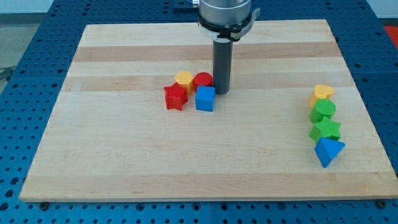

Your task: Separate yellow heart from the green circle

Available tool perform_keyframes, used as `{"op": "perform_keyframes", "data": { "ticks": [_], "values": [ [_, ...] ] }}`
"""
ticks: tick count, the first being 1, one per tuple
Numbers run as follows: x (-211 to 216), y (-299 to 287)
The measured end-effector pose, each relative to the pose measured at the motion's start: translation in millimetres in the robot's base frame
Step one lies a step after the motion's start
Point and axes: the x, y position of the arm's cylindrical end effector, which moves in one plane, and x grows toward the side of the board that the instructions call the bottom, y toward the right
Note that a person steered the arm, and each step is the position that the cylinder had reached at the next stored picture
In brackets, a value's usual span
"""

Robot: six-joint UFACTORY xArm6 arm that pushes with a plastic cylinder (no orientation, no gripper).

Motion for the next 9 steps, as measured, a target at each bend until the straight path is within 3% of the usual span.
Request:
{"op": "perform_keyframes", "data": {
  "ticks": [1,2,3,5,6,7,8,9],
  "values": [
    [-28,97],
    [-58,153],
    [-54,164],
    [3,224],
    [3,244],
    [76,279],
    [76,278],
    [67,241]
  ]
}}
